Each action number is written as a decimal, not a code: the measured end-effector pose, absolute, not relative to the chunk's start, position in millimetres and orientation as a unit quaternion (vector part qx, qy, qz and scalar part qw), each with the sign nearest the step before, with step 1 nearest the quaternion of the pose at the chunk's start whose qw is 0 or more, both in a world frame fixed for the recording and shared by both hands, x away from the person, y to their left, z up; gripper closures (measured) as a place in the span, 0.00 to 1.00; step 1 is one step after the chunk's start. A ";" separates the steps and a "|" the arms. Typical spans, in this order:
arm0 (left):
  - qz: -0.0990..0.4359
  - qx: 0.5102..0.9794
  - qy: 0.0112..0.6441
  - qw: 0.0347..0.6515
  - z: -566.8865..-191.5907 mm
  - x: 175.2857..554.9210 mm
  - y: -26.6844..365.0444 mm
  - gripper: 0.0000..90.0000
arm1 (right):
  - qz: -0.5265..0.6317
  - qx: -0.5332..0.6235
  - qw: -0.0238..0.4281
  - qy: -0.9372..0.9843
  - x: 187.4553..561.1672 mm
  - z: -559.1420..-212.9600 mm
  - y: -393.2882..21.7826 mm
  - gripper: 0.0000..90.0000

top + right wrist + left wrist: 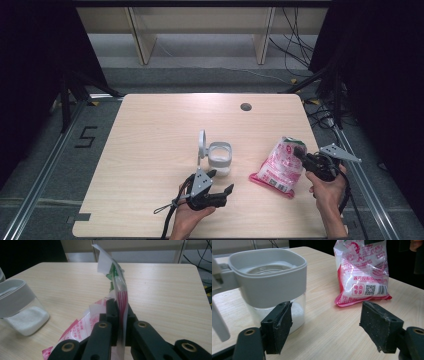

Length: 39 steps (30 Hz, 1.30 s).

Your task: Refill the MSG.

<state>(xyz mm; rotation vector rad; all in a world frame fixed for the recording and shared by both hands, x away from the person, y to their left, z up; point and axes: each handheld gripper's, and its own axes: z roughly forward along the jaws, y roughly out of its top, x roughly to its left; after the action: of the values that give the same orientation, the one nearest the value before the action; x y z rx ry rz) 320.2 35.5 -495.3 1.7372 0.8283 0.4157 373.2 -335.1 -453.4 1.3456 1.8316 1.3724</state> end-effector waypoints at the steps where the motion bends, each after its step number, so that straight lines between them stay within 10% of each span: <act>1: 0.179 0.735 0.353 0.550 -494.5 319.8 37.1 0.27 | 0.497 0.497 0.239 0.670 373.1 -453.6 -334.7 0.97; 39: 0.206 0.727 0.366 0.543 -486.2 326.4 75.9 0.29 | 0.492 0.559 0.258 0.615 349.3 -465.4 -355.9 0.56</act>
<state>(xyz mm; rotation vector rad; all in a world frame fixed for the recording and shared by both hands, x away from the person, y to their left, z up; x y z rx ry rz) 326.4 75.9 -486.2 1.7270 0.8692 0.4887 349.3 -355.9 -465.4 1.5160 1.6686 1.3342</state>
